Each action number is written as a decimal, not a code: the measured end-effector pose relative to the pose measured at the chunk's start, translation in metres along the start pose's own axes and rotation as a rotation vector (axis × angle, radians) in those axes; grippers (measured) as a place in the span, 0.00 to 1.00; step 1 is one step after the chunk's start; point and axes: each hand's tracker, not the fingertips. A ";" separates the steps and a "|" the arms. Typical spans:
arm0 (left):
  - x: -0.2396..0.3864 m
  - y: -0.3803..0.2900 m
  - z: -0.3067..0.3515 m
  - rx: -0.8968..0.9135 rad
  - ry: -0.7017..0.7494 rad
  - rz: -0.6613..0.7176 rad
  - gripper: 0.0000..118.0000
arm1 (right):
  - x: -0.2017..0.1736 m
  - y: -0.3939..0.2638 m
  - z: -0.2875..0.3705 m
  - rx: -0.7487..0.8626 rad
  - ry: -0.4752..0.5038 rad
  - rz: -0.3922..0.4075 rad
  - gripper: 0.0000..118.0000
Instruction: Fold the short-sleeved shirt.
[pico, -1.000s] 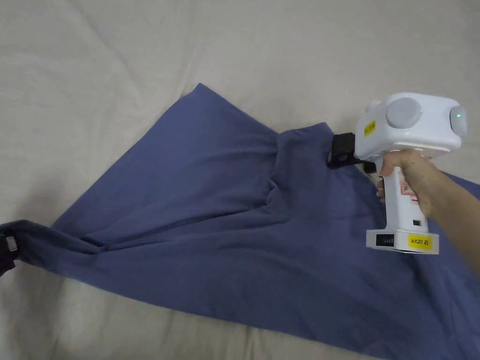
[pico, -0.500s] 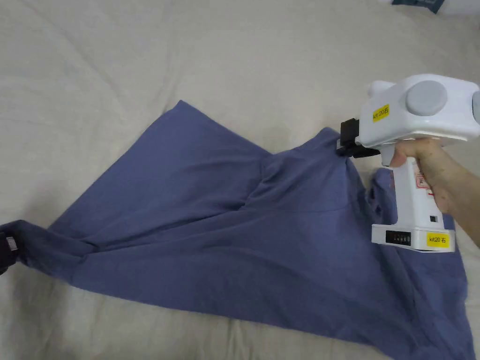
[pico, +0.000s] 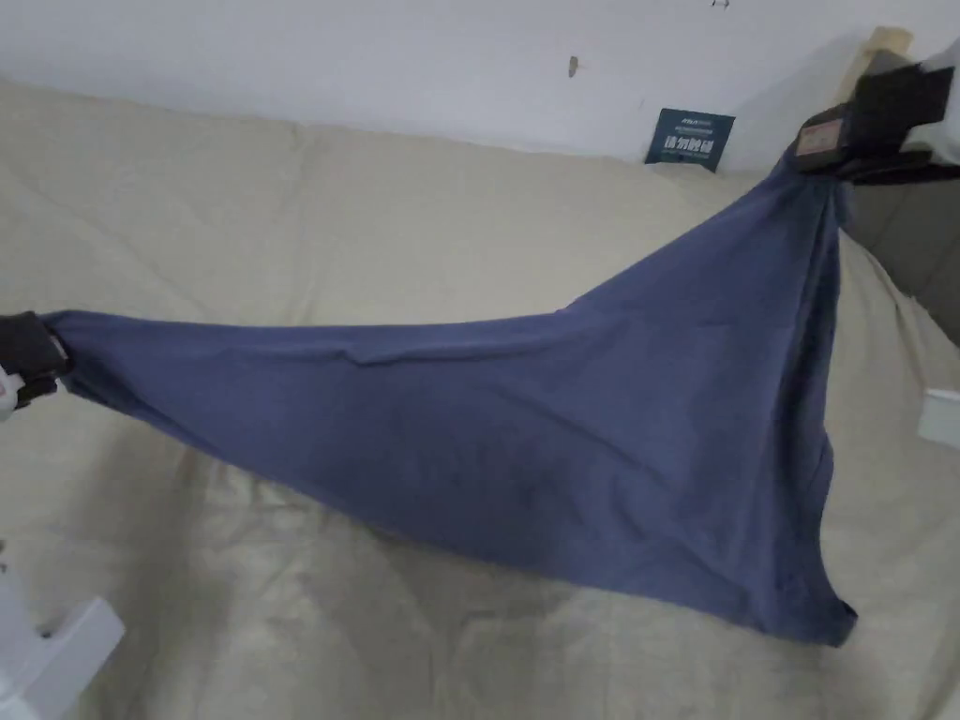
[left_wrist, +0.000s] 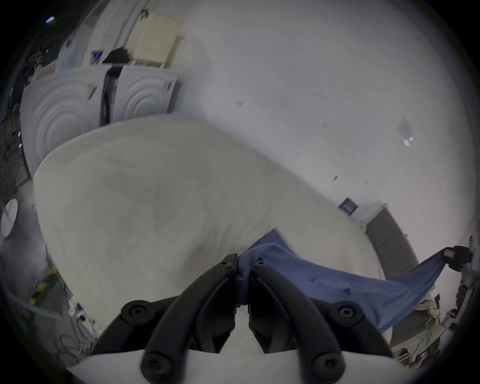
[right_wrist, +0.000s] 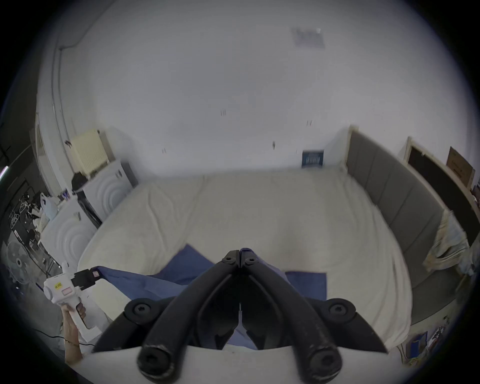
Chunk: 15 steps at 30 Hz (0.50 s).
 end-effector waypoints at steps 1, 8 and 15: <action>0.010 0.014 0.005 0.024 -0.018 -0.020 0.06 | 0.000 0.010 0.019 0.040 -0.020 0.019 0.00; 0.076 0.123 0.017 0.202 -0.059 -0.124 0.06 | 0.003 0.076 0.079 0.194 -0.168 0.046 0.00; 0.158 0.233 -0.002 0.290 0.085 -0.316 0.06 | 0.001 0.153 0.052 0.263 -0.321 0.034 0.00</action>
